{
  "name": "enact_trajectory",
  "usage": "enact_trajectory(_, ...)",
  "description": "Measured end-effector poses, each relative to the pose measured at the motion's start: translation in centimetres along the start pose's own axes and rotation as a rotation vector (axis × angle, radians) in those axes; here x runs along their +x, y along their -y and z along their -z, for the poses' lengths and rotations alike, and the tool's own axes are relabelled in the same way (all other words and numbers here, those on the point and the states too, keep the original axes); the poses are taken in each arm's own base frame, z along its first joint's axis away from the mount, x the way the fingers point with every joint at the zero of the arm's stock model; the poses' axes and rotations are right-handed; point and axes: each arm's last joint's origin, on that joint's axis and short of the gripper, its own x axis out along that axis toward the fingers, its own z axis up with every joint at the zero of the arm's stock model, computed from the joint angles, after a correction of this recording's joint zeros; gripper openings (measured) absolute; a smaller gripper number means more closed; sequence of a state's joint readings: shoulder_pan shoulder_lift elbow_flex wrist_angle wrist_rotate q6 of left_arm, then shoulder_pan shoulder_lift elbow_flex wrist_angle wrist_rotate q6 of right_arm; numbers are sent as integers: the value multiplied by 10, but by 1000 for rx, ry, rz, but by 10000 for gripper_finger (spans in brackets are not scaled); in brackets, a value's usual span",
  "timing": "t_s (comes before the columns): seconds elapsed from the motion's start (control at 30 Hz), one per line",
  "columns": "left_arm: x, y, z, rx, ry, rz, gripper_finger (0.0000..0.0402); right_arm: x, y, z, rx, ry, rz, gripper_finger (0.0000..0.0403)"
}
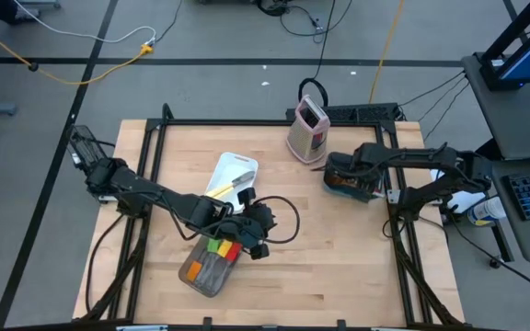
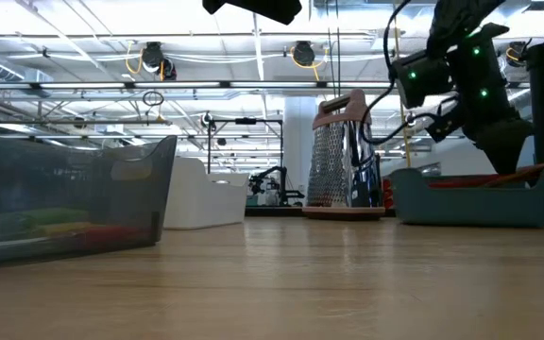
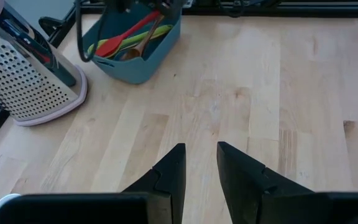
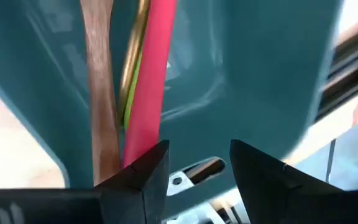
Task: Pick & Place Kitchen Items
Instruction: Put the red spoon into the blue bin
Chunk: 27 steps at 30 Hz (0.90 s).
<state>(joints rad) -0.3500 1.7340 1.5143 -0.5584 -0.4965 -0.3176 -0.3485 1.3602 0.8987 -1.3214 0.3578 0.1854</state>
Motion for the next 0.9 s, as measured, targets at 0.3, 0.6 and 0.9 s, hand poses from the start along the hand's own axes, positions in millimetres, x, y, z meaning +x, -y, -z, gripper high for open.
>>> enact_trajectory(0.3, 0, 0, 0, -2, 0, 0, 97, -4, 3, -1, 15, 12, 44, 160)
enact_trajectory(0.6, 0, 0, 0, -6, 1, 0, 97, -13, 4, -4, 81, 39, -7, 160)
enact_trajectory(0.9, 0, 0, 0, -6, 1, 1, 97, 13, -8, -5, 88, 53, -59, 160)
